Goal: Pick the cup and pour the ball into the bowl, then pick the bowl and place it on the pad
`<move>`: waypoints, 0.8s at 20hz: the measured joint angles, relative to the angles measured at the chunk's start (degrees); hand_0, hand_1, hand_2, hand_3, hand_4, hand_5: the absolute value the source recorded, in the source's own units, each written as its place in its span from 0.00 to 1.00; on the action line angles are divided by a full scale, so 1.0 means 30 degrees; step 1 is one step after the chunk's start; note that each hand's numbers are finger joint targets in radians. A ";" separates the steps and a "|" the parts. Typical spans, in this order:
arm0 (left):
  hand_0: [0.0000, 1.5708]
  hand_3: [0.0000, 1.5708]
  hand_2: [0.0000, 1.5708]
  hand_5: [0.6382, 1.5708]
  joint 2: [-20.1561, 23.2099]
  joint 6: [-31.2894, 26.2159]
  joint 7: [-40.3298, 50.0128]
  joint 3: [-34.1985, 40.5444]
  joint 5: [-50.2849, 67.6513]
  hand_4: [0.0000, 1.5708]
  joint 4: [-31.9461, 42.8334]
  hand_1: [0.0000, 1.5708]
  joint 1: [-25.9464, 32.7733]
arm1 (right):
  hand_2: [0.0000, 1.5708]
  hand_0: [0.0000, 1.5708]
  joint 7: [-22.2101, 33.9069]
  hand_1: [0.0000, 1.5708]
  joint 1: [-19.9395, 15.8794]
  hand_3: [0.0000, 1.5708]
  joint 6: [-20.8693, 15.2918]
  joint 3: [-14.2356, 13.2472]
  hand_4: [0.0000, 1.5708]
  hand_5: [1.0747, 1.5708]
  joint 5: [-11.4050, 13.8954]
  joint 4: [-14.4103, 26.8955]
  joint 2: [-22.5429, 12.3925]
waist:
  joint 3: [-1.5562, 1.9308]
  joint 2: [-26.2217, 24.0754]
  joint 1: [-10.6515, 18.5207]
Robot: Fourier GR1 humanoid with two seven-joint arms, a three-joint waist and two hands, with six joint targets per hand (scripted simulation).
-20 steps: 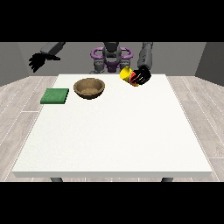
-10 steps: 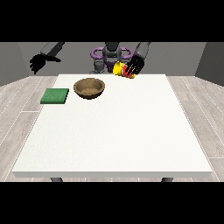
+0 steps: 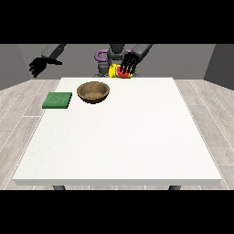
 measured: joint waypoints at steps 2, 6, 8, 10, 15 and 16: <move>0.34 1.00 1.00 1.00 -0.0090 -0.0158 0.1255 -0.0857 -0.0788 0.59 -0.0233 0.34 -0.0385 | 0.00 0.00 0.0218 0.00 -0.0645 0.02 -0.0192 0.0131 0.00 0.92 0.0110 0.0110 -0.0050 | -0.0001 0.0282 -0.0170; 0.35 1.00 1.00 1.00 -0.0180 -0.0924 0.3196 -0.2446 -0.2371 0.56 -0.0665 0.35 -0.1169 | 0.00 0.00 0.0959 0.00 -0.1952 0.14 -0.0765 0.0305 0.00 0.92 0.0320 0.0415 -0.0270 | -0.0011 0.0603 -0.0179; 0.28 1.00 1.00 1.00 -0.0200 -0.1109 0.3786 -0.3140 -0.3378 0.57 -0.0846 0.28 -0.1497 | 0.00 0.00 0.0705 0.00 -0.2266 0.21 -0.0987 0.0302 0.00 0.91 0.0409 0.0589 -0.0274 | -0.0006 0.0983 -0.0082; 0.19 1.00 1.00 1.00 -0.0211 -0.1287 0.4395 -0.3784 -0.4123 0.57 -0.0867 0.19 -0.1633 | 0.00 0.00 0.1158 0.00 -0.3032 0.14 -0.1269 0.0471 0.00 0.92 0.0442 0.0546 -0.0103 | -0.0010 0.1228 -0.0236; 0.00 1.00 1.00 0.97 -0.0224 -0.2776 0.5487 -0.5180 -0.5507 0.58 -0.1321 0.00 -0.2068 | 0.00 0.00 0.1235 0.00 -0.3942 0.16 -0.1267 0.0697 0.00 0.91 0.0396 0.0702 0.0267 | -0.0011 0.1671 -0.0640; 0.20 1.00 1.00 0.96 -0.0232 -0.3053 0.5466 -0.5485 -0.5743 0.61 -0.1362 0.20 -0.1947 | 0.00 0.00 0.1236 0.00 -0.3934 0.16 -0.1298 0.0738 0.00 0.91 0.0407 0.0743 0.0345 | -0.0017 0.1645 -0.0662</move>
